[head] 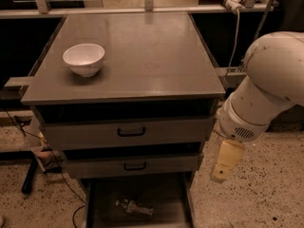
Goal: Pick blue plastic bottle from bottom drawer and place on counter
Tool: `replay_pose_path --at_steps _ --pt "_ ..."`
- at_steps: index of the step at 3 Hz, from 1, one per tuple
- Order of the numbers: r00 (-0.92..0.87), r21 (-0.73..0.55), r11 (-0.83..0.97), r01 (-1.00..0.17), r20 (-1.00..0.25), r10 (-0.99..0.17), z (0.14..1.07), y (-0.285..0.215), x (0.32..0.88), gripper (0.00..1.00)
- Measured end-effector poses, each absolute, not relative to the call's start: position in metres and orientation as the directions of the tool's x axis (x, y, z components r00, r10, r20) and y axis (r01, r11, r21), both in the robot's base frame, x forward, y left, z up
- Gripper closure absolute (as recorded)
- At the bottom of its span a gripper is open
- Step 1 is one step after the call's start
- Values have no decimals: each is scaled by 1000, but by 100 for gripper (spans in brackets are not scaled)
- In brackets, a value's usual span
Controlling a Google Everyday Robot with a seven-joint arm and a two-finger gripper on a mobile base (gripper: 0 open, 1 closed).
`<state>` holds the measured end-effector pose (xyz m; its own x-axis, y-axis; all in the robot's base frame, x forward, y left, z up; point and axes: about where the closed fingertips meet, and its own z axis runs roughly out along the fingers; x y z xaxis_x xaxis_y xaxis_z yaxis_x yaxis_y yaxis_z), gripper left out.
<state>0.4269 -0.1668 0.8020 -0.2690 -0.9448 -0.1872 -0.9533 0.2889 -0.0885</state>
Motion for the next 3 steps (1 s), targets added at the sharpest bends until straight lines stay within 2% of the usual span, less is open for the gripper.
replay_pose_path --at_steps 1,3 --pt "-269 -88 289 -953 -187 -945 802 -167 427 0" --pt "-371 151 343 -927 -239 -897 696 -110 411 0"
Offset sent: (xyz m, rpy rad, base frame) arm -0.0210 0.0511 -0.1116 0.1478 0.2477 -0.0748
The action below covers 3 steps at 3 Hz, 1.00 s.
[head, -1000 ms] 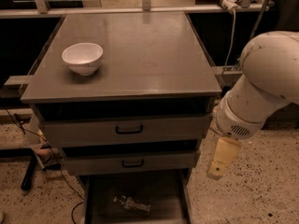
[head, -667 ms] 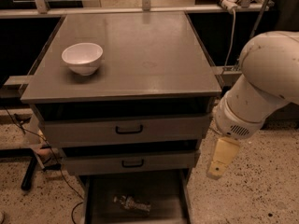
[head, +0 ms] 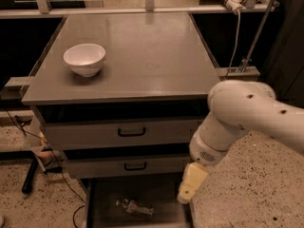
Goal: Pick blue plastic bottle from bottom drawer and place on counter
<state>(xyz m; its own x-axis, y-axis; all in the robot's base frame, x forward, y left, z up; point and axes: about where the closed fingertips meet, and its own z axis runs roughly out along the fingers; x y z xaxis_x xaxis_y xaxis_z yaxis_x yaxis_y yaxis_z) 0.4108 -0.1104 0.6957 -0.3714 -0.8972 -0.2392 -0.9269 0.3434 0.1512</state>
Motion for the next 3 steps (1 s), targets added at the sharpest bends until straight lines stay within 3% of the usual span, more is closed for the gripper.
replay_pose_path --at_steps 1,3 --pt "-425 240 366 -899 -281 -860 632 -75 414 0" --pt "-479 291 400 -869 -296 -827 587 -77 414 0"
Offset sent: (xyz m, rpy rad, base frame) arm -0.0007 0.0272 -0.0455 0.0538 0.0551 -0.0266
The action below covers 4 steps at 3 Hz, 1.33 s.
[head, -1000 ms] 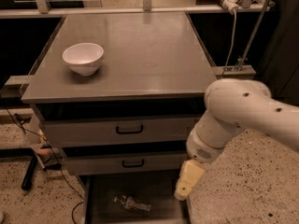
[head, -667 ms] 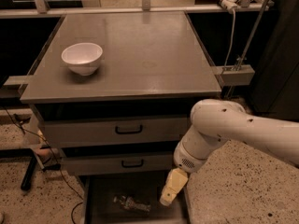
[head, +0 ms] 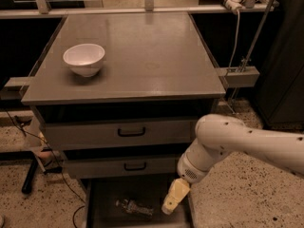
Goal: Pick blue plastic bottle from bottom drawer and place on counter
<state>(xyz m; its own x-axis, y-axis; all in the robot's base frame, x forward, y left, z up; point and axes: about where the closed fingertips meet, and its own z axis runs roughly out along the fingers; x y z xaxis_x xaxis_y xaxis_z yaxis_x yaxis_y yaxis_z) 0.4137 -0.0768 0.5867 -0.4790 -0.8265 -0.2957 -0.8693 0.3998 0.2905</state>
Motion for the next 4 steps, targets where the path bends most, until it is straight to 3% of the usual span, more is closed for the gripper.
replay_pose_path --at_steps 2,4 --pt "-660 334 569 -751 -376 -651 487 -104 430 0" --pt "-632 308 553 -775 -379 -676 461 -81 430 0"
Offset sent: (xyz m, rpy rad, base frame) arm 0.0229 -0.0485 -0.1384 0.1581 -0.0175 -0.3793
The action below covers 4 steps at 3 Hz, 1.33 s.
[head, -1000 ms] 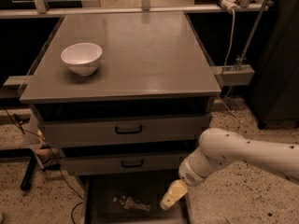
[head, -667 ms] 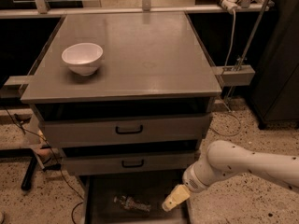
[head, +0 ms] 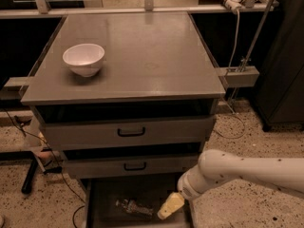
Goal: Pick blue plastic bottle from bottom drawer and place on counter
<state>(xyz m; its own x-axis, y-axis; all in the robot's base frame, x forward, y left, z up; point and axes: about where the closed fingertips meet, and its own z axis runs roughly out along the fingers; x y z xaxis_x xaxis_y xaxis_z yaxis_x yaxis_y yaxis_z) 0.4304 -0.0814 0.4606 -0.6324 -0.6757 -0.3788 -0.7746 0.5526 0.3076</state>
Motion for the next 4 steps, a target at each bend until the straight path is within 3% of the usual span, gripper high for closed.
replay_pose_path --at_steps 1,2,4 --pt "-593 256 537 -804 -412 -692 434 -51 440 0" --pt "-589 288 515 -808 -428 -685 410 -23 436 0" --pt "-586 303 502 -810 -436 -683 402 -17 431 0"
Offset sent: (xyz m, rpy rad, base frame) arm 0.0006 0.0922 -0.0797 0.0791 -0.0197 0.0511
